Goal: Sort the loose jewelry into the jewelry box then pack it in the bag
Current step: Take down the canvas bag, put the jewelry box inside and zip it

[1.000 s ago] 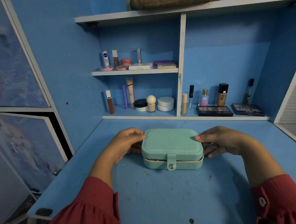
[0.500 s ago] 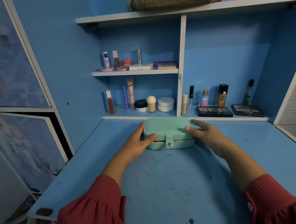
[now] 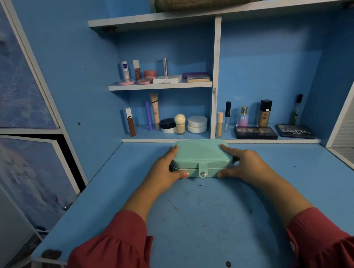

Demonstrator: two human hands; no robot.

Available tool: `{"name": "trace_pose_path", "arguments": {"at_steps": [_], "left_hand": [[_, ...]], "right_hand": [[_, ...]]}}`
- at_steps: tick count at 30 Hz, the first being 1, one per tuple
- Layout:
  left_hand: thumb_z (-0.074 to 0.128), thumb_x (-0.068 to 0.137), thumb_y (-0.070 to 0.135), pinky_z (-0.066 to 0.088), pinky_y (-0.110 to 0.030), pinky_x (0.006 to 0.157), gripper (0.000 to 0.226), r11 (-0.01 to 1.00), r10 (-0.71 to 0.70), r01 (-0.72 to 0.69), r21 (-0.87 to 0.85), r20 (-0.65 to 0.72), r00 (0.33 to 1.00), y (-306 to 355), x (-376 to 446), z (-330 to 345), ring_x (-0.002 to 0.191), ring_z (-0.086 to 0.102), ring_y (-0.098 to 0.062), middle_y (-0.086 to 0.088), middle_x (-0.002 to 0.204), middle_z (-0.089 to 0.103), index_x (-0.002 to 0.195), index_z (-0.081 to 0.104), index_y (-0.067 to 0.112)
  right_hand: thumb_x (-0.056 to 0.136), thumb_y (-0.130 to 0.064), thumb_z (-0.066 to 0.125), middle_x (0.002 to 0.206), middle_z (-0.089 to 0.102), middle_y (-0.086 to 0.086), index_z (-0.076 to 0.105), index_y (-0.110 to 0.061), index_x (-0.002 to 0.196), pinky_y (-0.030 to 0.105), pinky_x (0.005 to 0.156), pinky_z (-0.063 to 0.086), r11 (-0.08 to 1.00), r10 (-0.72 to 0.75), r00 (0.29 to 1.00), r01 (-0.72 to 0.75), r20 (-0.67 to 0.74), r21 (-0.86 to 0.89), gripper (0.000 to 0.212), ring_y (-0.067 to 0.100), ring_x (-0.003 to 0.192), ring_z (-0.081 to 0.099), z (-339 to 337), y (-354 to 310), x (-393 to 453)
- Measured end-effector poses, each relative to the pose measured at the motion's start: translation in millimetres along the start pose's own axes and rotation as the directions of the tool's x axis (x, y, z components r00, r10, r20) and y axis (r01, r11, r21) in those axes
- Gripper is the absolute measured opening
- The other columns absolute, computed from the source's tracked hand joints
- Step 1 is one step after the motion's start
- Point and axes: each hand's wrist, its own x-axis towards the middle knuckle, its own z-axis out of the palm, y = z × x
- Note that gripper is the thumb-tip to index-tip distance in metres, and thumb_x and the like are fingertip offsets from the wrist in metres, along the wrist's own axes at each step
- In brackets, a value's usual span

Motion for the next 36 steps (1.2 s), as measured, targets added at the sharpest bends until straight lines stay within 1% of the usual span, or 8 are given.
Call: {"name": "trace_pose_path", "arguments": {"at_steps": [6,9,13,17,22,27,31,36], "left_hand": [[0.078,0.077,0.018,0.028,-0.031,0.115,0.085,1.0,0.018,-0.018,-0.018,-0.01,1.0,-2,1,-2,0.14,0.03,-0.013,0.007,0.157,0.022,0.148,0.032,0.026],[0.079,0.077,0.015,0.027,-0.027,0.114,0.083,0.999,0.025,-0.025,-0.035,-0.006,1.0,-2,0,-2,0.14,0.03,-0.011,0.008,0.156,0.023,0.147,0.035,0.025],[0.079,0.076,0.013,0.027,-0.021,0.111,0.081,0.997,0.047,-0.047,-0.062,-0.005,0.999,-2,1,-3,0.137,0.032,-0.008,0.01,0.154,0.026,0.145,0.038,0.024],[0.079,0.076,0.011,0.028,-0.012,0.102,0.077,0.994,0.085,-0.086,-0.069,-0.018,0.996,-4,2,-3,0.125,0.032,0.003,0.022,0.141,0.031,0.142,0.043,0.023],[0.079,0.075,0.01,0.028,-0.013,0.103,0.07,0.991,0.115,-0.117,-0.064,-0.032,0.993,-6,3,-2,0.131,0.034,-0.002,0.025,0.138,0.028,0.137,0.05,0.025],[0.075,0.08,0.017,0.006,-0.02,0.114,0.066,0.94,0.29,-0.28,0.197,-0.028,0.956,-8,5,-2,0.139,0.005,0.002,0.022,0.149,0.009,0.138,0.046,0.029],[0.069,0.085,0.015,0.007,-0.018,0.114,0.066,0.876,0.394,-0.386,0.288,0.034,0.919,-6,5,7,0.14,0.006,0.001,0.013,0.153,0.024,0.142,0.04,0.029],[0.072,0.082,0.033,0.009,-0.025,0.118,0.07,0.897,0.338,-0.324,0.302,0.009,0.941,1,3,13,0.145,0.005,-0.003,0.012,0.156,0.024,0.143,0.039,0.033]], "right_hand": [[0.063,-0.037,0.087,0.104,0.059,-0.005,0.044,-0.04,0.139,0.019,0.08,0.037,1.0,-0.007,1.0,0.007,0.016,-0.008,0.088,0.008,0.093,0.054,-3,1,1],[0.067,-0.053,0.079,0.135,0.05,-0.002,0.039,-0.04,0.142,0.03,0.096,0.04,0.966,-0.036,0.999,0.031,-0.013,-0.256,0.086,0.014,0.12,0.045,-5,0,2],[0.074,-0.061,0.068,0.154,0.024,-0.004,0.038,-0.04,0.142,0.035,0.114,0.017,0.819,-0.281,0.959,0.222,-0.032,-0.53,0.078,0.019,0.142,0.019,2,-10,-2],[0.069,-0.079,0.046,0.158,0.016,-0.013,0.027,-0.058,0.139,0.04,0.118,0.002,0.879,-0.309,0.941,0.339,0.141,-0.336,0.076,0.013,0.146,0.006,21,-20,-3],[0.086,-0.069,0.037,0.155,0.023,-0.019,0.041,-0.07,0.115,0.042,0.119,0.005,0.967,-0.253,0.955,0.254,0.156,0.013,0.029,0.005,0.144,0.006,21,-21,0],[0.091,-0.042,0.057,0.156,0.025,-0.01,0.039,-0.047,0.138,0.033,0.119,0.012,0.906,-0.323,0.943,0.333,0.083,-0.261,0.05,0.019,0.145,0.012,32,-18,6],[0.09,-0.038,0.063,0.156,0.025,-0.007,0.04,-0.04,0.14,0.022,0.115,0.006,0.906,-0.338,0.938,0.345,0.071,-0.243,0.055,0.02,0.146,0.011,32,-17,6],[0.087,-0.042,0.065,0.156,0.023,-0.011,0.039,-0.042,0.14,0.024,0.115,0.006,0.928,-0.308,0.948,0.318,0.079,-0.195,0.06,0.015,0.146,0.007,30,-19,2]]}}
